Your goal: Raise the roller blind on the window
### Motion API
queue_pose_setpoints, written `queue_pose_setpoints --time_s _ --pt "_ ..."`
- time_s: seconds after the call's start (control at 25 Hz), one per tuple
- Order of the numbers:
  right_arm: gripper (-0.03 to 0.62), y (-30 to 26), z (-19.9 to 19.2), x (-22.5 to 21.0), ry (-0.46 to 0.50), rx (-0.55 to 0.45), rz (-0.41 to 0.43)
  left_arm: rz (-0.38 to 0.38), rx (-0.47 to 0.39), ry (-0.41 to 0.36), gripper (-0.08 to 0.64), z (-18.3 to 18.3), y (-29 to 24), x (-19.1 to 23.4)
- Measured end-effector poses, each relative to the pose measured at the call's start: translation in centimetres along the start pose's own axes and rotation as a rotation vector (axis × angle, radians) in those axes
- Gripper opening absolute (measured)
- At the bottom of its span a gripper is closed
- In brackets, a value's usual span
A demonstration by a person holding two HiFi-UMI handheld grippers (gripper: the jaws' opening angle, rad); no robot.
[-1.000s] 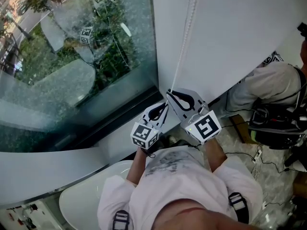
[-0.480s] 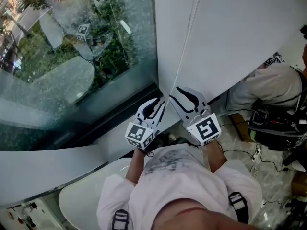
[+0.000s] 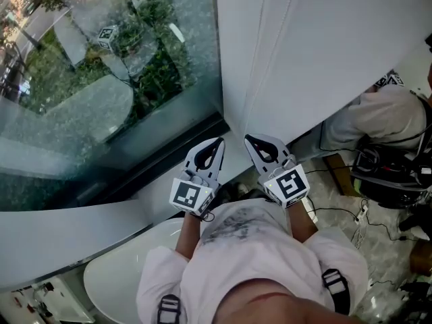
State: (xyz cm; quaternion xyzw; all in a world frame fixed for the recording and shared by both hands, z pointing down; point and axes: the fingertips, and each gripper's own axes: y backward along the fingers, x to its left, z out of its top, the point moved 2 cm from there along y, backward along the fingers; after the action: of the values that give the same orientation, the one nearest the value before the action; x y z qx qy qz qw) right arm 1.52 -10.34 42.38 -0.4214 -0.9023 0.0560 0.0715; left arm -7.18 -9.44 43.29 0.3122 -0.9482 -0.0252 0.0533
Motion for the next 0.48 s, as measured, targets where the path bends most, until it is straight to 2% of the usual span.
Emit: queue_pose_setpoints --time_s 0.16,0.48 --pt "0.060 -0.15 -1.27 0.04 -0.019 0.012 -0.006 0.010 0.011 0.009 0.006 -0.61 0.25 -0.09" --pt "0.060 -0.58 -1.07 -0.08 -0.015 0.004 0.002 0.015 0.013 -0.003 0.006 -0.31 0.19 0.15"
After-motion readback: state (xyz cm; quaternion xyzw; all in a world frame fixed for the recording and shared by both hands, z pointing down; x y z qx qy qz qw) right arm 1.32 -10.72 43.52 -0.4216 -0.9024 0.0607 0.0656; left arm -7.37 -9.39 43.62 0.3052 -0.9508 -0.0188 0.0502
